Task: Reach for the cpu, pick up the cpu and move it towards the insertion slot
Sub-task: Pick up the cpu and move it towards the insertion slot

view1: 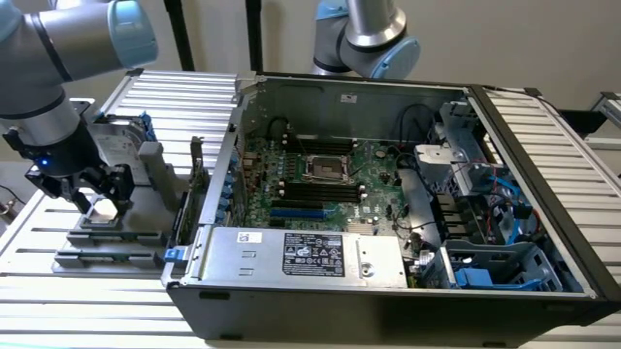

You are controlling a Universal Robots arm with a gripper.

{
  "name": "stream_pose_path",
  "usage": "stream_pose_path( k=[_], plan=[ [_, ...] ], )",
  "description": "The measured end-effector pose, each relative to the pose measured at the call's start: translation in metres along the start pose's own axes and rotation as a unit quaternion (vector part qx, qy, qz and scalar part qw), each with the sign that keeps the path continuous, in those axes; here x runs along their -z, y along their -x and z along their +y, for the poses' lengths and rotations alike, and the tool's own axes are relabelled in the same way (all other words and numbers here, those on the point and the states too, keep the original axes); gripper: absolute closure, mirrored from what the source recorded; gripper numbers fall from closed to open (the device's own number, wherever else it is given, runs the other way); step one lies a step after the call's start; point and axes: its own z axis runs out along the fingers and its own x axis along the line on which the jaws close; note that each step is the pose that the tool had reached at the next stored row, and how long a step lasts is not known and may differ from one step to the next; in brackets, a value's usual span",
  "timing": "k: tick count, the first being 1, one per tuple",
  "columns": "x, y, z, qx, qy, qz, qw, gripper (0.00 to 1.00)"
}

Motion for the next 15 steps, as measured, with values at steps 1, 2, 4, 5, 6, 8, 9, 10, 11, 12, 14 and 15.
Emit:
stream_pose_path(
  k=[1, 2, 4, 5, 6, 8, 9, 10, 11, 12, 14, 15],
  plan=[
    [0.0000, 0.0000, 0.0000, 0.000, 0.0000, 0.0004, 1.0000, 0.33],
    [0.0000, 0.0000, 0.0000, 0.000, -0.0001, 0.0007, 1.0000, 0.33],
    [-0.0002, 0.0001, 0.0000, 0.000, -0.0001, 0.0013, 1.0000, 0.33],
    [-0.0005, 0.0003, 0.0000, 0.000, 0.0000, 0.0014, 1.0000, 0.33],
    [-0.0008, 0.0008, 0.0000, 0.000, 0.0001, 0.0014, 1.0000, 0.33],
    [-0.0009, 0.0013, 0.0000, 0.000, 0.0001, 0.0020, 1.0000, 0.33],
    [-0.0009, 0.0014, 0.0000, 0.000, 0.0000, 0.0023, 1.0000, 0.33],
    [-0.0008, 0.0014, 0.0000, 0.000, 0.0000, 0.0026, 1.0000, 0.33],
    [-0.0008, 0.0014, 0.0000, 0.000, 0.0000, 0.0028, 1.0000, 0.33],
    [-0.0009, 0.0015, 0.0000, 0.000, 0.0000, 0.0030, 1.0000, 0.33],
    [-0.0009, 0.0015, 0.0000, 0.000, 0.0000, 0.0032, 1.0000, 0.33],
    [-0.0009, 0.0015, 0.0000, 0.000, 0.0000, 0.0033, 1.0000, 0.33]
  ],
)
